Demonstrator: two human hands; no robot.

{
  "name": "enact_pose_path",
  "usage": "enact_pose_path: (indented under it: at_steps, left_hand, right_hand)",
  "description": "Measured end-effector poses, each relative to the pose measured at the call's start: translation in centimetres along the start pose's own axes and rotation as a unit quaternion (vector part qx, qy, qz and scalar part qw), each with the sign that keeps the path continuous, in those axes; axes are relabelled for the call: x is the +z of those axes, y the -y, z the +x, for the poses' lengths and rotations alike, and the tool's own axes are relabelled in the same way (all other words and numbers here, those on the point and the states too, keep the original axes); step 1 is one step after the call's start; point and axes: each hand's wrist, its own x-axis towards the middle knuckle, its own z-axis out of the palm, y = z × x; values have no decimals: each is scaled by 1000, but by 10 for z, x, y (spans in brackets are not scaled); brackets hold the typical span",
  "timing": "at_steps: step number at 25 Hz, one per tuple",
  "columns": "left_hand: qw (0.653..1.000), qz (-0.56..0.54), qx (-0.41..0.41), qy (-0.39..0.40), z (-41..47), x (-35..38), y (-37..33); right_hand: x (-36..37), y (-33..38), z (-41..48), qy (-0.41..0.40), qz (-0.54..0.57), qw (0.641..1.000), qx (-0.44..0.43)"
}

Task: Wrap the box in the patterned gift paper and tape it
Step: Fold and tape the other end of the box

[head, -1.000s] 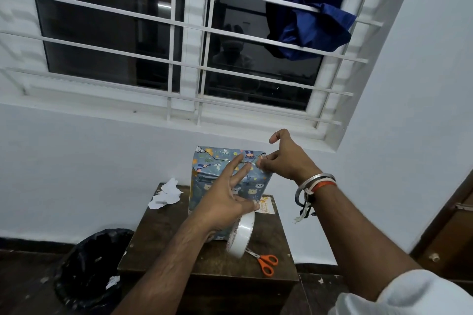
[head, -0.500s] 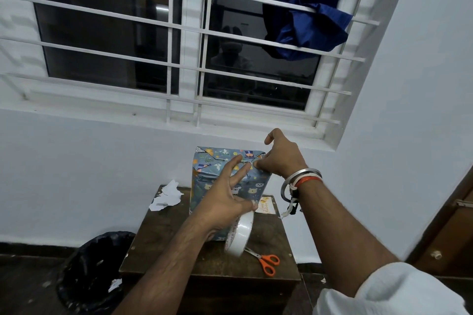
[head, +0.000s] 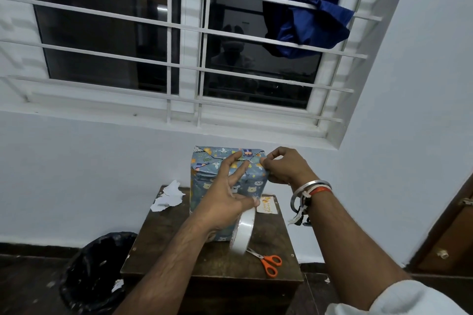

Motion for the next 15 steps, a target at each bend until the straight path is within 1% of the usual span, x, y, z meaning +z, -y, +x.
enact_pose_path:
  at_steps: [3, 6, 9, 11, 13, 14, 15]
  left_hand:
    - [1000, 0, 10, -11, 0, 2, -4]
    - [1000, 3, 23, -20, -6, 4, -6]
    - [999, 4, 37, -25, -18, 5, -5]
    - [998, 1, 49, -31, -29, 5, -1]
    - [997, -9, 56, -47, -41, 4, 4]
    - [997, -13, 58, -54, -47, 4, 8]
    - [996, -17, 61, -59, -53, 3, 12]
  right_hand:
    - [7, -7, -8, -41, -22, 998, -38]
    - [12, -15, -19, -84, 0, 992, -89]
    - [13, -23, -25, -113, 19, 986, -119]
    - [13, -26, -36, -160, 22, 973, -163]
    - [11, -27, -57, -210, 28, 949, -235]
    - [9, -28, -71, -203, 37, 942, -264]
    - [9, -30, -87, -163, 49, 944, -282]
